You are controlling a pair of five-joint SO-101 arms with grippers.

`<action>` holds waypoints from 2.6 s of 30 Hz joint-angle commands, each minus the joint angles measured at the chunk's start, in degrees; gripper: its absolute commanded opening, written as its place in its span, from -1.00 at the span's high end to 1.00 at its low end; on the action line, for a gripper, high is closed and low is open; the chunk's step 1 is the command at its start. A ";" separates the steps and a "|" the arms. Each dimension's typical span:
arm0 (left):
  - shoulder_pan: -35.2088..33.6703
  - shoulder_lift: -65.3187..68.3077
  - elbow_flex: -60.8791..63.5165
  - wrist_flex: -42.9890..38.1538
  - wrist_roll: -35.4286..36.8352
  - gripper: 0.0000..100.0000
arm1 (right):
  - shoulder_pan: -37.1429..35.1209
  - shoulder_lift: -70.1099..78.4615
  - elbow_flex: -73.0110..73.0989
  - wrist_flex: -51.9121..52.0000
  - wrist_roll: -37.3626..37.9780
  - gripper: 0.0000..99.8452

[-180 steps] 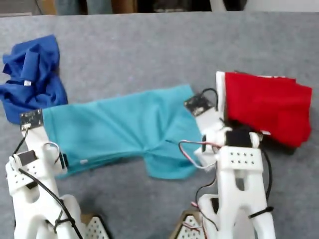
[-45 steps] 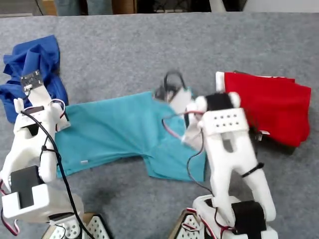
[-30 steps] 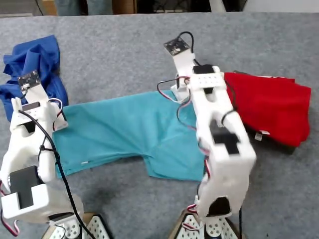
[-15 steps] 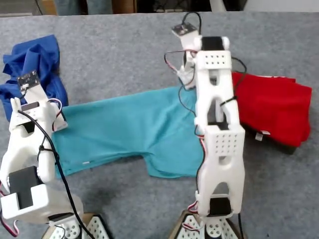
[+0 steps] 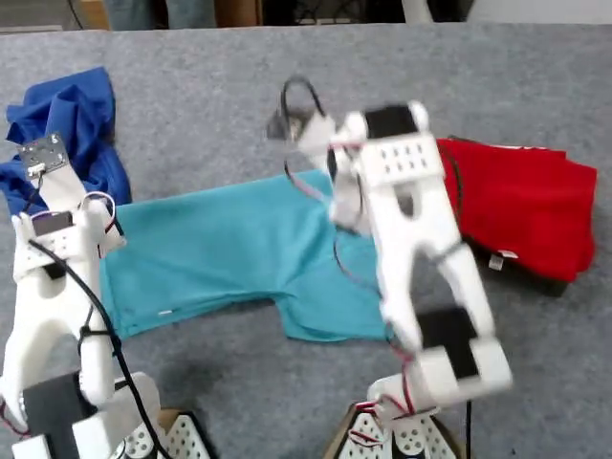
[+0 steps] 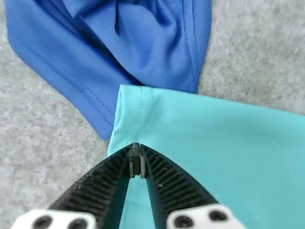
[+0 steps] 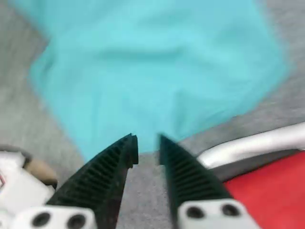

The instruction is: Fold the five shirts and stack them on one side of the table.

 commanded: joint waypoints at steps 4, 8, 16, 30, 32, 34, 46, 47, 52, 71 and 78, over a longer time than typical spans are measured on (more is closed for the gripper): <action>-2.33 -2.64 1.54 -4.66 0.26 0.94 | -3.96 -26.51 33.54 -4.31 6.68 0.53; -2.95 -2.55 1.63 -5.36 0.44 0.94 | -6.07 -36.35 48.40 -9.85 6.59 0.53; -2.42 0.35 0.92 -5.36 0.53 0.94 | -7.21 -37.85 69.05 -30.77 4.57 0.53; -2.42 4.84 -1.45 -5.01 0.53 0.94 | 0.79 -37.85 67.30 -36.22 4.22 0.97; -2.42 4.92 -1.45 -5.01 0.53 0.94 | 2.73 -37.85 61.85 -30.77 4.22 0.97; -2.42 4.92 -1.45 -4.92 0.53 0.94 | 2.81 -37.76 56.04 -25.85 4.22 0.97; -2.42 5.19 -1.45 -5.10 0.53 0.94 | 1.76 -5.32 19.56 -14.86 4.57 0.97; -2.42 5.19 -1.45 -5.10 0.53 0.94 | 1.41 -1.98 15.52 -13.63 4.57 0.97; -2.33 5.27 -1.45 -5.19 0.53 0.94 | -0.88 10.68 -1.19 -10.64 5.19 0.97; 0.84 5.19 -1.01 -4.84 -1.05 0.94 | 1.05 23.87 -24.40 -7.82 1.05 0.57; 0.84 5.27 -1.01 -4.84 -1.05 0.94 | 0.88 23.87 -33.54 4.92 -7.82 0.65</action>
